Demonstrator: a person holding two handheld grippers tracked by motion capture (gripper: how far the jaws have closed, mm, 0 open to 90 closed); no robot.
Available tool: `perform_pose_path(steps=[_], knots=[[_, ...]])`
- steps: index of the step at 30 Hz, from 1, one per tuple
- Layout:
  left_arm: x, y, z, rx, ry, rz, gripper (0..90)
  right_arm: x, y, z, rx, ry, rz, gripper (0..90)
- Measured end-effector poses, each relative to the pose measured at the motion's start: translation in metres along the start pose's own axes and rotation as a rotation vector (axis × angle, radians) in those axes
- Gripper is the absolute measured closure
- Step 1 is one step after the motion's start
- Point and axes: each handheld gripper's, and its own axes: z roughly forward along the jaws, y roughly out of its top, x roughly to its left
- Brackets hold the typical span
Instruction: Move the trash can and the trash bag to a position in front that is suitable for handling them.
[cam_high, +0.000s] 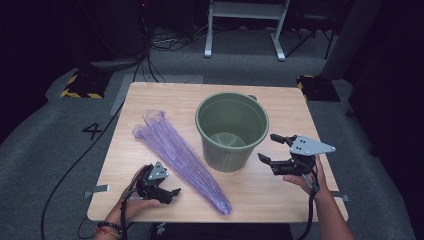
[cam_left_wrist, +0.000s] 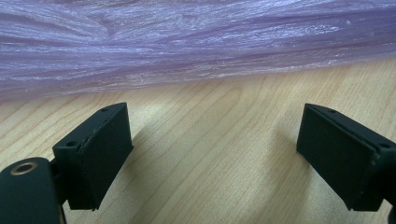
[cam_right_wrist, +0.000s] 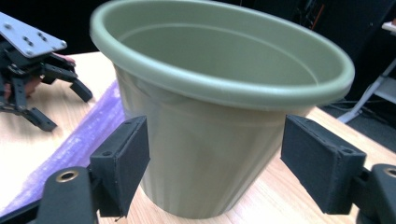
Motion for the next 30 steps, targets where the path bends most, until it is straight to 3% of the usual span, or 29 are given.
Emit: perform_pose_path(steps=[6, 9, 14, 22, 25, 29, 30], knots=[[0.0, 0.0, 0.0, -0.001, 0.0, -0.003, 10.2, 0.004, 0.018, -0.01, -0.029, 0.009, -0.031, 23.8], [0.0, 0.0, 0.0, -0.001, 0.0, -0.004, 10.3, 0.005, 0.026, -0.01, -0.046, 0.047, -0.041, 23.9], [0.0, 0.0, 0.0, -0.001, 0.0, -0.004, 10.4, 0.009, 0.04, 0.001, -0.02, 0.076, -0.084, 24.3], [0.0, 0.0, 0.0, -0.001, 0.0, -0.004, 10.4, 0.009, 0.046, 0.022, 0.042, 0.141, -0.097, 26.1], [0.0, 0.0, 0.0, -0.001, 0.0, -0.004, 10.4, 0.009, 0.044, 0.031, 0.058, 0.165, -0.077, 32.1], [0.0, 0.0, 0.0, -0.001, 0.001, -0.004, 10.4, 0.012, 0.044, 0.045, 0.091, 0.204, -0.106, 35.7], [0.0, 0.0, 0.0, 0.0, 0.001, -0.004, 10.4, 0.013, 0.045, 0.048, 0.102, 0.204, -0.12, 40.5]])
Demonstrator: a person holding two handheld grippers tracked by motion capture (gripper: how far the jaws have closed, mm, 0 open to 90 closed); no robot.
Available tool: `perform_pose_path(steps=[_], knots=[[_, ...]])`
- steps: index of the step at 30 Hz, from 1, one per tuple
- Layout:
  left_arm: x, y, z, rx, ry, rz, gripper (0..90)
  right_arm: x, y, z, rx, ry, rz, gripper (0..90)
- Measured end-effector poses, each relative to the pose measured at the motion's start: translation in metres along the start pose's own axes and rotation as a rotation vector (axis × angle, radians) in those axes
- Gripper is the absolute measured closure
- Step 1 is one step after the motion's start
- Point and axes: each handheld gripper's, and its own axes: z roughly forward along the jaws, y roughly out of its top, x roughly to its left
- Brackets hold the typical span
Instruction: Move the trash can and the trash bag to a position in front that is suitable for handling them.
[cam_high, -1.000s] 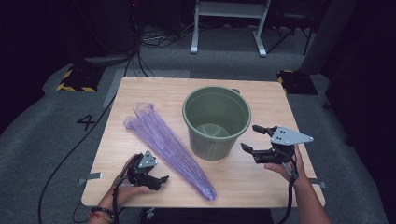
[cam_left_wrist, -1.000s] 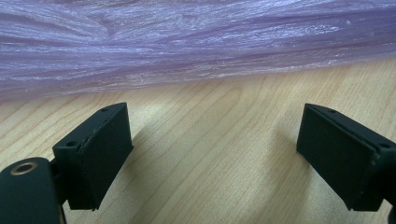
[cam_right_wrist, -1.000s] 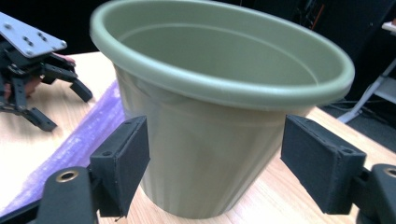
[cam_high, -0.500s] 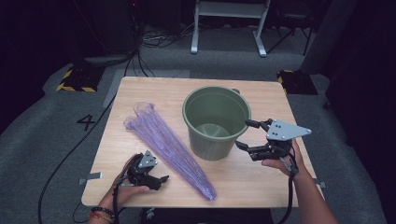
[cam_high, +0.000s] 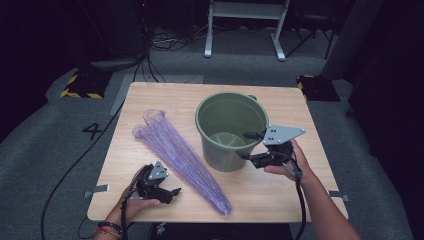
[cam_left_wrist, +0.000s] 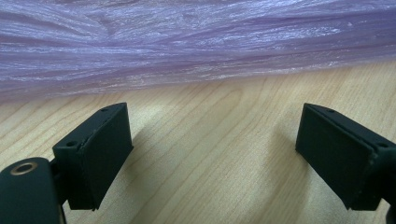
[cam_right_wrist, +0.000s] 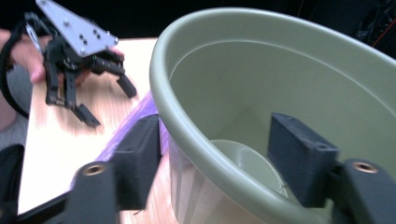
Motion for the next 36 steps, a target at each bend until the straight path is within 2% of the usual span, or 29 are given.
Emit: perform_pose_path(steps=[1, 7, 10, 14, 16, 22, 25, 27, 28, 29, 30, 31, 32, 33, 34, 35, 36], knots=[[0.0, 0.0, 0.0, 0.0, -0.001, -0.002, 10.4, 0.002, 0.001, 0.006, 0.025, 0.001, -0.025, 45.6], [0.0, 0.0, 0.0, 0.0, 0.0, 0.0, 10.4, 0.001, 0.006, 0.013, 0.05, 0.016, -0.056, 53.5], [0.0, 0.0, 0.0, 0.0, 0.0, 0.0, 10.4, 0.001, 0.007, 0.016, 0.059, -0.008, -0.069, 57.6], [0.0, 0.0, 0.0, 0.0, -0.001, -0.002, 10.4, -0.003, 0.007, 0.017, 0.069, -0.043, -0.06, 58.4], [0.0, 0.0, 0.0, 0.0, -0.001, -0.001, 10.4, -0.005, 0.007, 0.018, 0.084, -0.071, -0.071, 59.6], [0.0, 0.0, 0.0, 0.0, -0.001, -0.002, 10.4, -0.009, 0.008, 0.02, 0.123, -0.112, -0.087, 59.2], [0.0, 0.0, 0.0, -0.001, -0.001, -0.002, 10.4, -0.014, 0.005, 0.018, 0.142, -0.16, -0.075, 54.5], [0.0, 0.0, 0.0, -0.001, -0.001, -0.002, 10.4, -0.018, 0.0, 0.017, 0.144, -0.19, -0.049, 44.1], [0.0, 0.0, 0.0, -0.001, -0.001, -0.002, 10.4, -0.018, 0.0, 0.017, 0.144, -0.19, -0.049, 44.1], [0.0, 0.0, 0.0, -0.001, -0.001, -0.002, 10.4, -0.019, -0.001, 0.017, 0.147, -0.203, -0.04, 40.6], [0.0, 0.0, 0.0, -0.001, -0.001, -0.002, 10.4, -0.017, -0.002, 0.013, 0.137, -0.238, -0.035, 35.3], [0.0, 0.0, 0.0, -0.001, -0.001, -0.002, 10.4, -0.017, -0.002, 0.013, 0.137, -0.238, -0.035, 35.3], [0.0, 0.0, 0.0, -0.001, -0.001, -0.002, 10.4, -0.015, -0.002, 0.009, 0.121, -0.263, -0.039, 33.5], [0.0, 0.0, 0.0, -0.001, -0.001, -0.002, 10.3, -0.01, -0.001, -0.001, 0.07, -0.279, -0.036, 31.2], [0.0, 0.0, 0.0, -0.001, -0.002, -0.001, 10.3, -0.01, -0.001, -0.001, 0.07, -0.279, -0.036, 31.2], [0.0, 0.0, 0.0, -0.001, -0.001, 0.0, 10.3, -0.003, 0.001, -0.011, 0.031, -0.292, -0.049, 29.3], [0.0, 0.0, 0.0, 0.0, -0.001, 0.001, 10.3, 0.0, 0.001, -0.015, 0.014, -0.298, -0.05, 29.0]])
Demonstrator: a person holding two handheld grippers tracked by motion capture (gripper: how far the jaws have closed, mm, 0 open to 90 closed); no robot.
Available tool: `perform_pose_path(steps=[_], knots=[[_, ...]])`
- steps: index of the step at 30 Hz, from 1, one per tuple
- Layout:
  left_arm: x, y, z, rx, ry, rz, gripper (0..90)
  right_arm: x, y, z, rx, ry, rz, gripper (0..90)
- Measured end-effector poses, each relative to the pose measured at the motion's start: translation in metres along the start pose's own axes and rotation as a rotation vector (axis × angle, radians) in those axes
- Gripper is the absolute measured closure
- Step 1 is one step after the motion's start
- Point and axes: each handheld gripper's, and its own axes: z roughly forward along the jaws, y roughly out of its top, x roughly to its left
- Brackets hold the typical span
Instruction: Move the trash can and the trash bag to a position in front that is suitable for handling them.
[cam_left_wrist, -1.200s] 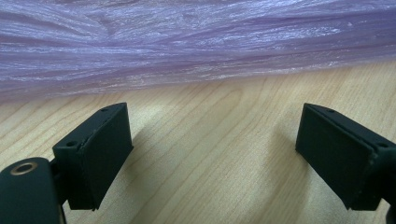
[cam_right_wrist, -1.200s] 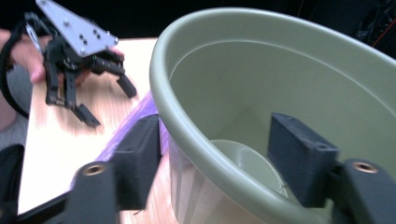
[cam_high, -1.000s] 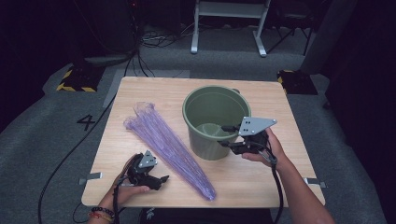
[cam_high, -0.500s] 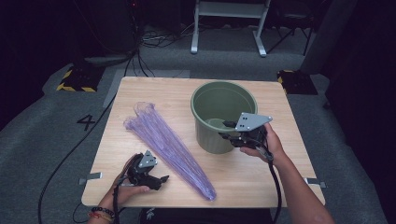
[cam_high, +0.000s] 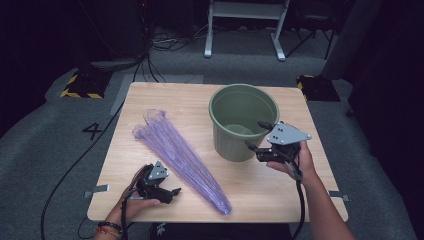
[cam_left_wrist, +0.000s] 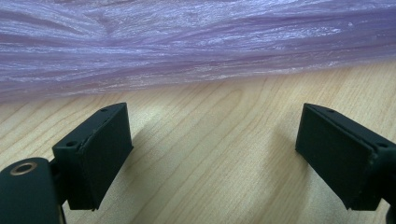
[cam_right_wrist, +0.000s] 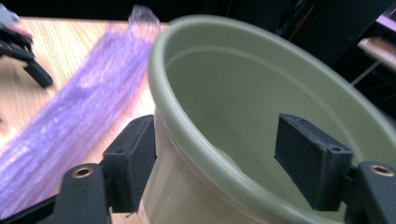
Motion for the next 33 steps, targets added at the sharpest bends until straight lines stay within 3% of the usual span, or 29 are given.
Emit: perform_pose_path(steps=[3, 10, 16, 24, 26, 30, 33], knots=[[0.0, 0.0, 0.0, 0.0, 0.0, 0.0, 10.3, 0.004, 0.0, -0.008, -0.031, 0.008, 0.011, 28.9], [0.0, 0.0, 0.0, 0.0, 0.001, 0.0, 10.3, 0.027, -0.005, -0.024, -0.089, 0.049, -0.012, 32.3], [0.0, 0.0, 0.0, 0.0, 0.0, 0.001, 10.3, 0.036, -0.014, -0.021, -0.106, 0.119, 0.033, 32.5], [0.0, 0.0, 0.0, 0.0, 0.001, 0.0, 10.4, 0.056, -0.031, 0.001, -0.032, 0.197, 0.046, 33.5], [0.0, 0.0, 0.0, 0.0, 0.001, 0.0, 10.3, 0.065, -0.038, 0.013, 0.006, 0.247, 0.044, 33.9], [0.0, 0.0, 0.0, 0.0, 0.001, 0.0, 10.3, 0.073, -0.047, 0.025, 0.036, 0.304, 0.048, 34.5], [0.0, 0.0, 0.0, 0.0, 0.003, -0.001, 10.3, 0.079, -0.056, 0.037, 0.059, 0.352, 0.096, 34.5]])
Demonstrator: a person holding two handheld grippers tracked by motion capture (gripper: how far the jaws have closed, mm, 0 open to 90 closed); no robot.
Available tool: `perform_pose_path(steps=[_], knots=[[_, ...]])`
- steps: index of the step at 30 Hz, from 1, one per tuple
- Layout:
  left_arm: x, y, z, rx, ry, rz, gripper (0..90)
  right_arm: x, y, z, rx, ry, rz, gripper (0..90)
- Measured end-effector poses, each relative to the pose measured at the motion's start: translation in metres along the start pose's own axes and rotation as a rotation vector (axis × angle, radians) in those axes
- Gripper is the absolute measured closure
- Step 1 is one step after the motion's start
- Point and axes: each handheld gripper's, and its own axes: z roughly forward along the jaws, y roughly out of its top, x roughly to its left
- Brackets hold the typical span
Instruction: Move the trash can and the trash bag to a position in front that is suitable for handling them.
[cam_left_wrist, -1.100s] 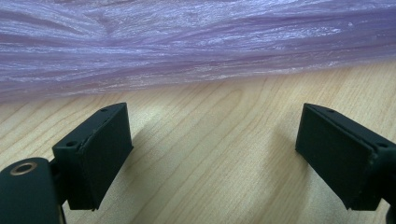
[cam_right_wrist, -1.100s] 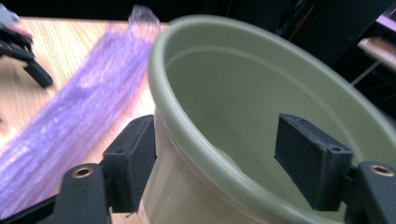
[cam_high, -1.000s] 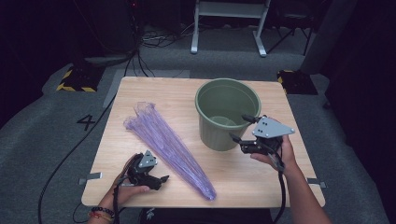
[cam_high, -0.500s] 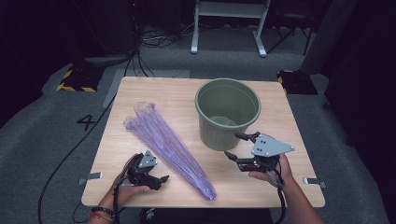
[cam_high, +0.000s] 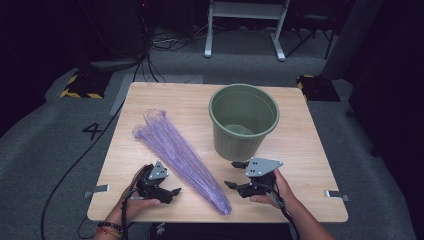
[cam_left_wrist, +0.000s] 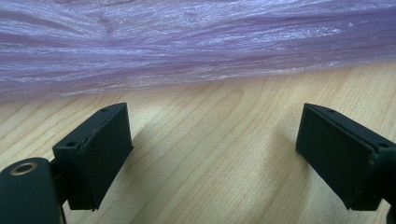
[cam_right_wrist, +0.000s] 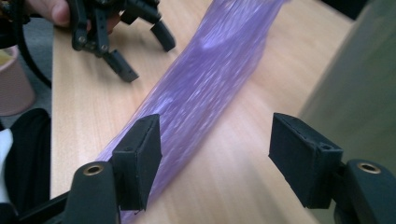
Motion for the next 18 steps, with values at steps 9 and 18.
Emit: perform_pose_path(steps=[9, 18], knots=[[0.0, 0.0, 0.0, 0.0, 0.0, -0.001, 10.2, 0.009, -0.01, 0.014, 0.004, 0.095, 0.059, 32.7], [0.0, 0.0, 0.0, 0.0, 0.001, -0.001, 10.2, 0.024, -0.021, 0.032, 0.058, 0.184, 0.039, 31.1]])
